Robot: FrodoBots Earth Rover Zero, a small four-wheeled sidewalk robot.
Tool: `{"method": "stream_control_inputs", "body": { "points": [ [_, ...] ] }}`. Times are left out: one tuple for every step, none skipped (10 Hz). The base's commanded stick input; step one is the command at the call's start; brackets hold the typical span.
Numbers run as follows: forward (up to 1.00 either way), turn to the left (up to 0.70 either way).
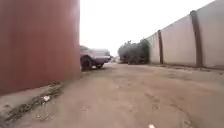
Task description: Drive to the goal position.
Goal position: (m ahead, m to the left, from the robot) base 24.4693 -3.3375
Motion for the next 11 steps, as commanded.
{"method": "stream_control_inputs", "body": {
  "points": [
    [0.5, 0.0],
    [0.5, 0.0],
    [0.5, 0.0],
    [0.5, 0.0],
    [0.5, 0.0],
    [0.5, 0.0],
    [0.5, -0.07],
    [0.5, -0.49],
    [0.5, -0.18],
    [0.5, 0.0],
    [0.5, 0.0]
  ]
}}
